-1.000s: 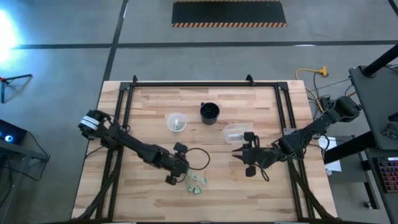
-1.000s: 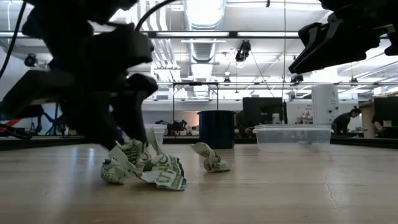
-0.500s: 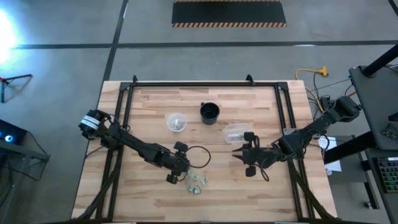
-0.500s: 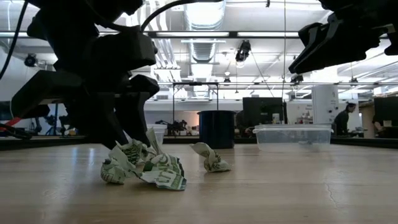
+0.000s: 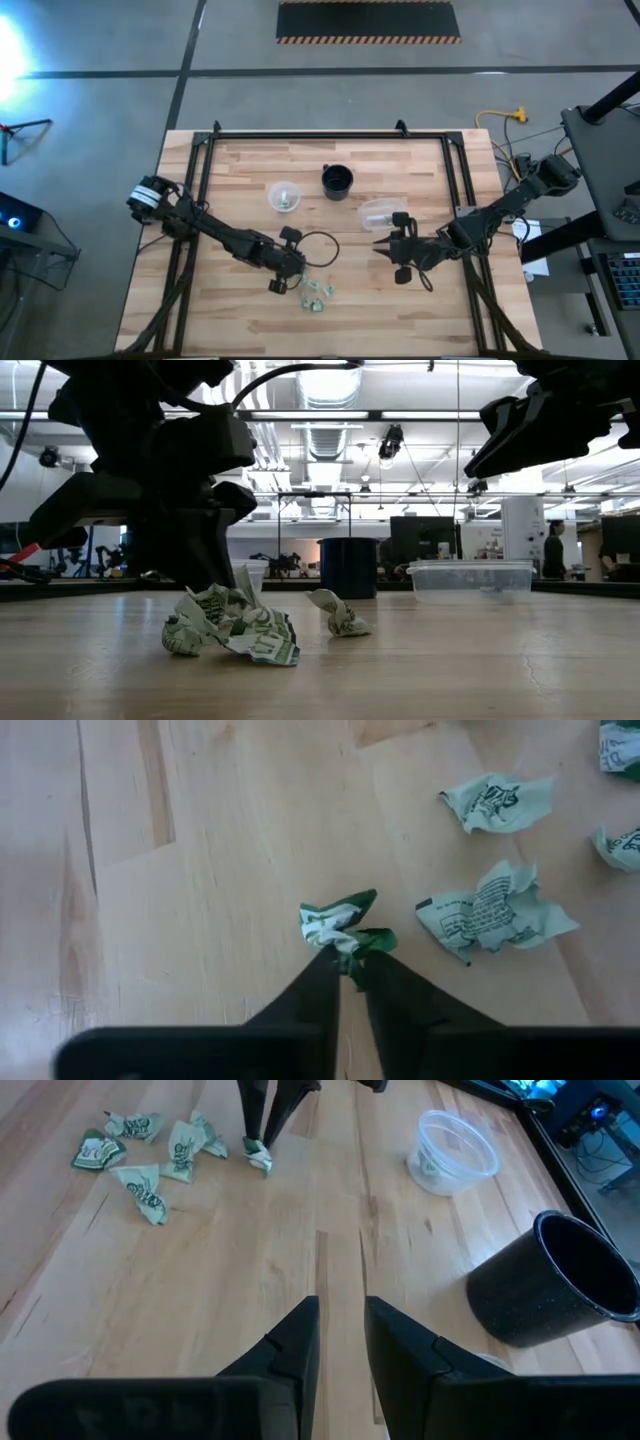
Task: Pick and place items into bin
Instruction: Put the green stevia packet into the left transparent bin
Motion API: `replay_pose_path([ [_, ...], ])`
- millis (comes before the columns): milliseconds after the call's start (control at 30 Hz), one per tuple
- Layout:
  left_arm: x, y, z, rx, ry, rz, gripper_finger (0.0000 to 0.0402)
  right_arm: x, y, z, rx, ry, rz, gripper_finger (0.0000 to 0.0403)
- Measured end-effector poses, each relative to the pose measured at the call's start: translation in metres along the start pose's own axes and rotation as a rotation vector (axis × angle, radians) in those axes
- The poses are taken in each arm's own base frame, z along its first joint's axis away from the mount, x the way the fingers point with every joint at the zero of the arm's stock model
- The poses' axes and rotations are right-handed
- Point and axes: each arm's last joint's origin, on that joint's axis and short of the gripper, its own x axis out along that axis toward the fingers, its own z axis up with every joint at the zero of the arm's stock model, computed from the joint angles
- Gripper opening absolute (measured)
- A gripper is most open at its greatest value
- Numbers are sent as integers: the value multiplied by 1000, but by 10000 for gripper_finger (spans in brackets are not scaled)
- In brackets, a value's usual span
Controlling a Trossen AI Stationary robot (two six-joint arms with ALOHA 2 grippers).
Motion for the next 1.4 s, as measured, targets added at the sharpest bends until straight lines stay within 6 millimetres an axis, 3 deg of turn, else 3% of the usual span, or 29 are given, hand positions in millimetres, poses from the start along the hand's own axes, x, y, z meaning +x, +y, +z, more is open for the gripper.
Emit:
replay_pose_path([
  [100,0,0,0,0,0,8,5,0,0,0,0,0,0,72],
  [300,-5,3,2,4,-12,57,2,0,0,0,0,0,0,72],
  [500,-28,13,7,3,-46,174,1,0,0,0,-1,1,0,72],
  [733,-63,45,2,-56,3,443,1,0,0,0,-1,1,0,72],
  [967,-84,92,-7,-172,31,560,1,0,0,0,0,1,0,72],
  [1200,-75,130,-27,-245,120,529,1,0,0,-1,1,4,0,72],
  [1400,-60,142,-38,-279,180,462,1,0,0,-1,0,5,0,72],
])
